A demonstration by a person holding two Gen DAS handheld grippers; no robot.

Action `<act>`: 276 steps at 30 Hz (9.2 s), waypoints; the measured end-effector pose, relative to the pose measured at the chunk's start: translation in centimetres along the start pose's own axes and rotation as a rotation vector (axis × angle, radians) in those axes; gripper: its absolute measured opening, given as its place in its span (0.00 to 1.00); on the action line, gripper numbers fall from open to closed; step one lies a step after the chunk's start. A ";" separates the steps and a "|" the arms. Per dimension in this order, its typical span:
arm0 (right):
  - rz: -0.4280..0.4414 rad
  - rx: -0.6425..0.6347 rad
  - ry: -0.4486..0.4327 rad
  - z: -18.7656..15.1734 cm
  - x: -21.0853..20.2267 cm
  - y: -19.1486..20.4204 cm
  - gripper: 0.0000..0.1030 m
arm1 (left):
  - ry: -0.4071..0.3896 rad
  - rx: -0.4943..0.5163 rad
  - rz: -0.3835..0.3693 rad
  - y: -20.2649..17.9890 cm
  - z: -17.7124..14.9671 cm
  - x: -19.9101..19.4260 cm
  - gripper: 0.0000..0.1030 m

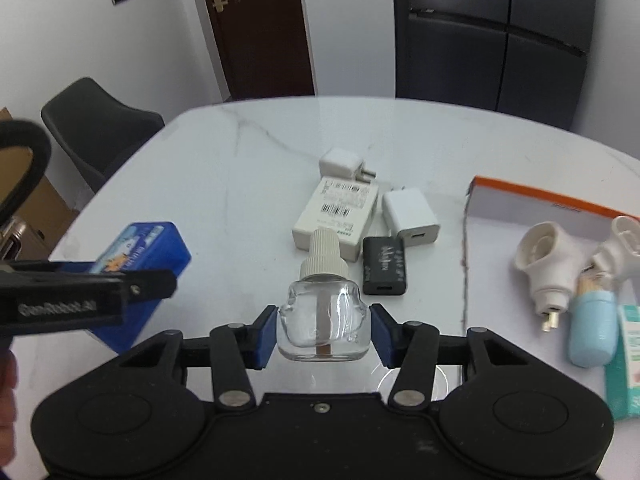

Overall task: Organize rigid objects
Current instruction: 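Carry the blue box with the left gripper and the glass bottle with the right toward the tray, then lower the blue box and glass bottle into the tray and open both grippers, then move the left tool to the white boxed adapter on the table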

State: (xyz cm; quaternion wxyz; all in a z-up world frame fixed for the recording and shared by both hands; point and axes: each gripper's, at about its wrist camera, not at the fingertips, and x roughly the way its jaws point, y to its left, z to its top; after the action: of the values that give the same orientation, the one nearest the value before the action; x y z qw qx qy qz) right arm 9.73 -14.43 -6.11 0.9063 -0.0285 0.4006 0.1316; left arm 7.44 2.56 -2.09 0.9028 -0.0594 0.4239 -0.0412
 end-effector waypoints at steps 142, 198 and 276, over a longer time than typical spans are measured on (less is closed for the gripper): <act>-0.165 0.276 -0.059 -6.2 -15.5 -20.7 0.58 | 0.040 0.205 -0.122 -24.4 -5.4 -0.8 0.61; -0.148 0.241 -0.088 0.3 -6.9 -25.6 0.71 | 0.110 0.186 -0.131 -25.4 -3.9 4.9 0.61; -0.031 0.173 -0.026 -0.4 -4.9 -8.0 0.79 | 0.089 0.028 0.063 -6.2 3.4 7.5 0.93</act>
State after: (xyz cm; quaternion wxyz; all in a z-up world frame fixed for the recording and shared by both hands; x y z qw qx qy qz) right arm 8.37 -23.26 -3.19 0.9125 0.0453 0.3981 0.0830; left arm 14.65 -4.24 -4.77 0.8846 -0.0316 0.4648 -0.0212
